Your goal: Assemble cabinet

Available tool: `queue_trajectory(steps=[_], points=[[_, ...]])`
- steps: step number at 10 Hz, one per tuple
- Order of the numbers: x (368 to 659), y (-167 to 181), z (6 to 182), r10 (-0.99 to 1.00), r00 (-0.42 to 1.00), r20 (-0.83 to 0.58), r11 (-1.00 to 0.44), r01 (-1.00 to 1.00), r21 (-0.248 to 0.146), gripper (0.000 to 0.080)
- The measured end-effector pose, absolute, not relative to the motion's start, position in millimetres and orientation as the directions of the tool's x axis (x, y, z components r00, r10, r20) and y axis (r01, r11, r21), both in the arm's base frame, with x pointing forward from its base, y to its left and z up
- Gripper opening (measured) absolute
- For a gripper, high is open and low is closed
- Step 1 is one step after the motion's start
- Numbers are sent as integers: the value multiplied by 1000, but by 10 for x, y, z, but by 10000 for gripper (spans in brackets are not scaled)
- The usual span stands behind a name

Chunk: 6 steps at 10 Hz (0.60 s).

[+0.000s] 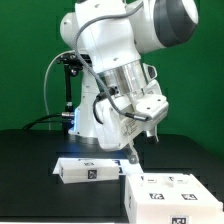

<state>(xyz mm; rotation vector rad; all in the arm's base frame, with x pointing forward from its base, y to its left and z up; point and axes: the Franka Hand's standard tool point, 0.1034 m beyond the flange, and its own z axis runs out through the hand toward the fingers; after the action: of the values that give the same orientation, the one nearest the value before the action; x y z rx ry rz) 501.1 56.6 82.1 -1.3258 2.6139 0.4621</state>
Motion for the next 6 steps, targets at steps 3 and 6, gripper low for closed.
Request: queue_trajectory(steps=[3,6], points=[[5006,562,813,-775,-559,-296,528,-829,184,649],[4985,630,844,-906,-291,-308,258,-955,146,649]])
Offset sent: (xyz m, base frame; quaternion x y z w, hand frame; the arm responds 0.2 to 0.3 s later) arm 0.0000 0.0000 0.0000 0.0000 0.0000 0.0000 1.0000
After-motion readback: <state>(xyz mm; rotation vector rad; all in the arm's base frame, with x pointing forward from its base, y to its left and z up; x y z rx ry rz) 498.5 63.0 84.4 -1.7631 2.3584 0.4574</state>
